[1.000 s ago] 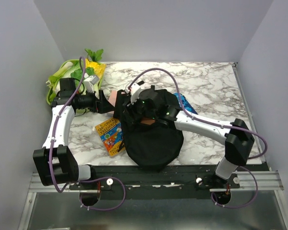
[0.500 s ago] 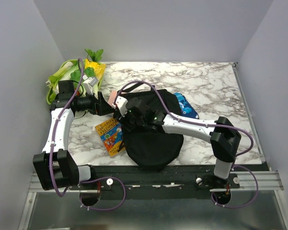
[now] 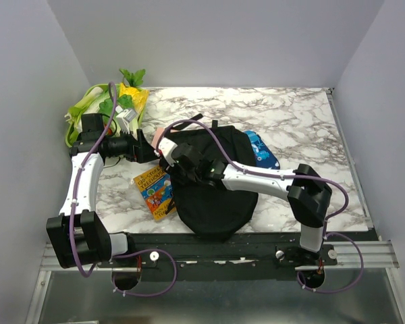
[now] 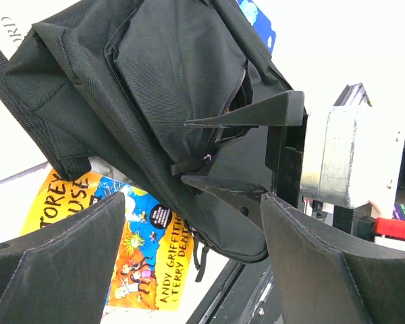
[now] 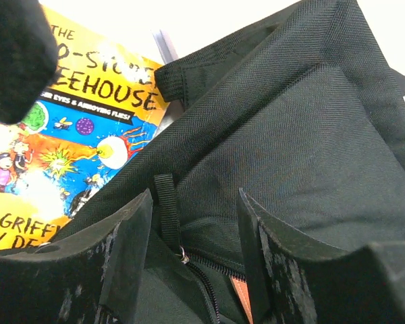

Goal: Pack the student bag
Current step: Zip the student bag at the center of the board.

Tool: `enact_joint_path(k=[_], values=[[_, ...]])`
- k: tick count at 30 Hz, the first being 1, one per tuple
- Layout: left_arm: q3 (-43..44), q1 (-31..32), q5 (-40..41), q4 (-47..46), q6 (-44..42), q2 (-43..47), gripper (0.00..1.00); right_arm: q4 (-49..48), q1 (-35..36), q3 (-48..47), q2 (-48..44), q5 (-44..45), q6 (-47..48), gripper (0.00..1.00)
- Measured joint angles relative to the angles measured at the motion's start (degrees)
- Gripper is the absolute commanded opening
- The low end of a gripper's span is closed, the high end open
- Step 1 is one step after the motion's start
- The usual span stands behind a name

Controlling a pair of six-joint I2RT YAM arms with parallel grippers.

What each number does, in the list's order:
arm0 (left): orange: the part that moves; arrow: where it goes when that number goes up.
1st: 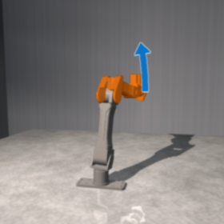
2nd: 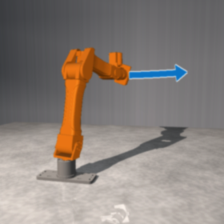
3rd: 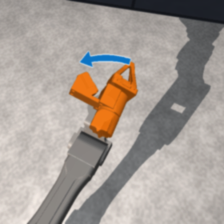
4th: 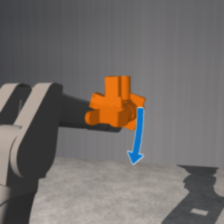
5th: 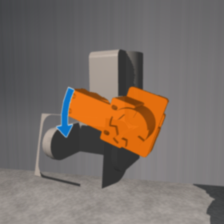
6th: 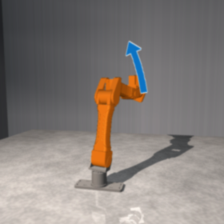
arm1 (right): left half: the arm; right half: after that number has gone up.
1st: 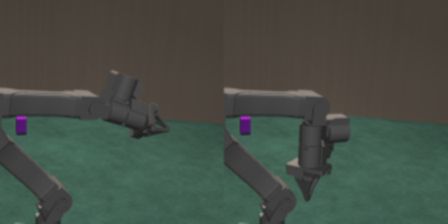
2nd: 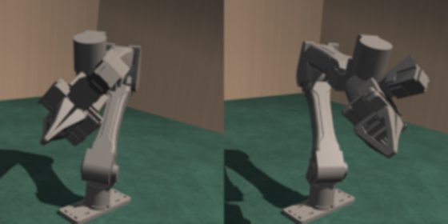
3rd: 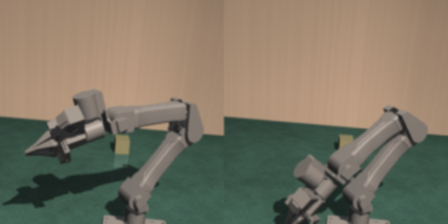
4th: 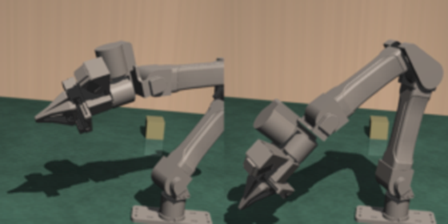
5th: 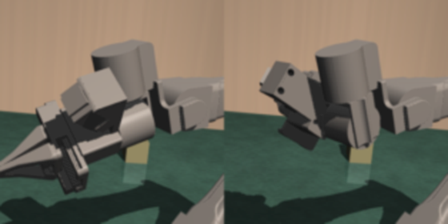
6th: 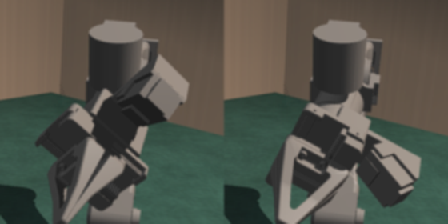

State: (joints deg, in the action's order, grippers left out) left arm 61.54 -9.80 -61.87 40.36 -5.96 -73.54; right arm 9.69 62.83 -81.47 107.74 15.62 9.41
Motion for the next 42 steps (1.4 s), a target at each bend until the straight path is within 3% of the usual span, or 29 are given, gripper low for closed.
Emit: enact_joint_path(k=[4, 7, 10, 11, 14, 20, 32, 42], values=[[-0.07, 0.00, -0.33, -0.28, 0.20, 0.00, 0.88, -0.04, 0.44, -0.02, 0.81, 2.47, 0.35, 0.56], [-0.09, -0.04, -0.33, -0.35, 0.17, 0.00, 0.88, 0.00, 0.50, -0.48, 1.86, 3.30, 0.02, 0.47], [-0.09, -0.24, -0.33, -0.33, 0.13, 0.00, 0.88, 0.09, 0.48, -1.20, 3.15, 3.41, -0.92, 0.29], [-0.09, -0.26, -0.35, -0.35, 0.17, 0.00, 0.88, 0.24, 0.50, -1.38, 3.17, 3.43, -1.25, 0.18], [-0.09, -0.26, -0.37, -0.79, 0.44, 0.00, 0.88, 0.35, 0.57, -1.84, 3.17, 3.50, -2.40, 0.07], [-0.35, 0.52, -0.52, -3.32, 1.92, -0.02, 0.87, 0.33, 0.59, -1.73, 2.36, 3.52, -5.14, 0.01], [-9.01, 9.20, 0.46, -13.35, 9.57, -0.02, 0.84, -4.92, 0.59, 6.99, -5.70, 5.03, -15.65, 0.01], [-11.06, 12.74, 0.52, -16.74, 11.30, 0.00, 0.61, -9.75, -1.01, 14.58, -9.38, 11.30, -30.18, 0.01]])
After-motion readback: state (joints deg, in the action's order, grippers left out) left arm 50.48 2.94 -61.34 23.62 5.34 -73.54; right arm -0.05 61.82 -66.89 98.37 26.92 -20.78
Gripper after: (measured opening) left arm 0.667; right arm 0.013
